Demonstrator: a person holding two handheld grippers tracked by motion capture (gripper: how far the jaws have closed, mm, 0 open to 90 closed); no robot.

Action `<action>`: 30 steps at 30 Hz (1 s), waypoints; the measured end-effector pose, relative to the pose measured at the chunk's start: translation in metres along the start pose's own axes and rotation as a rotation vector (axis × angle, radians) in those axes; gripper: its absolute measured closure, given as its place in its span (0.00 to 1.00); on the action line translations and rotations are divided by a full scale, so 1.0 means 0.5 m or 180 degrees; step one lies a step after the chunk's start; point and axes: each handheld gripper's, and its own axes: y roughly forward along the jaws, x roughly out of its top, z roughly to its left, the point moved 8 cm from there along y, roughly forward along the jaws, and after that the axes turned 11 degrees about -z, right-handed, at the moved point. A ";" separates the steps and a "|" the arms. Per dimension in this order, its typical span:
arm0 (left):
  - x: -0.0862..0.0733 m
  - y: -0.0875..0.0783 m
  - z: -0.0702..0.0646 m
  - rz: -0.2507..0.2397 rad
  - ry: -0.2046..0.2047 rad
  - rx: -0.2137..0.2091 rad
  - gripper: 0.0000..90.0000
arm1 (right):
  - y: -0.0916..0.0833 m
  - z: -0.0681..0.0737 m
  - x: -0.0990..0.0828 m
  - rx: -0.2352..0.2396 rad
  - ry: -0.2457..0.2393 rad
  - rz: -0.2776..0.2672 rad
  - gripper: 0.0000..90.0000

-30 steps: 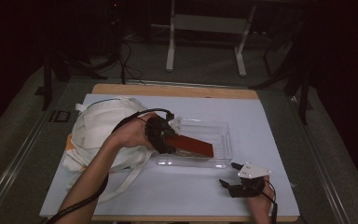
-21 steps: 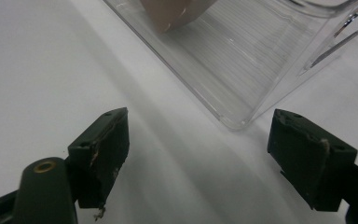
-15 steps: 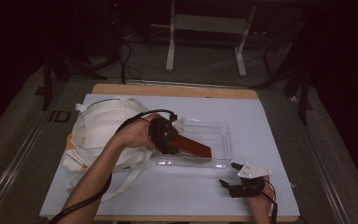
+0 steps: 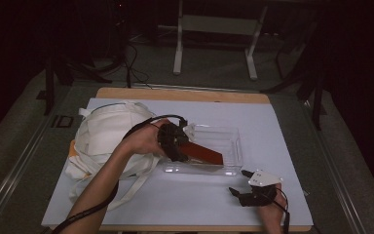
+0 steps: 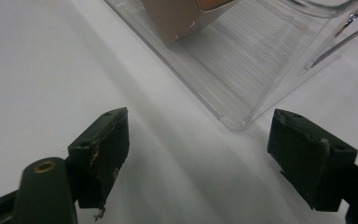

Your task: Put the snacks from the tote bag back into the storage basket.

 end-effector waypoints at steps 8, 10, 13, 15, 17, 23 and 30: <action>-0.010 0.016 0.002 0.0151 -0.0086 -0.0033 0.45 | 0.000 0.000 0.000 0.0000 -0.0005 0.0003 0.23; -0.017 0.017 0.003 0.0229 -0.0101 -0.0033 0.45 | 0.000 0.001 0.000 0.0001 -0.0006 0.0003 0.23; -0.023 0.017 0.005 0.0251 -0.0159 -0.0026 0.44 | 0.000 0.001 0.000 0.0002 -0.0008 0.0002 0.23; -0.024 0.017 0.005 0.0233 -0.0201 -0.0018 0.44 | 0.000 0.001 0.000 0.0004 -0.0013 0.0003 0.23; -0.023 0.016 0.004 0.0209 -0.0237 -0.0022 0.43 | 0.000 0.001 0.000 0.0004 -0.0017 0.0005 0.23; -0.022 -0.004 0.009 0.0088 -0.0416 -0.0044 0.42 | 0.000 0.000 0.000 0.0000 -0.0003 0.0002 0.23; -0.030 -0.020 0.008 0.0057 -0.0407 0.0016 0.43 | 0.000 0.001 0.000 0.0002 -0.0009 0.0007 0.23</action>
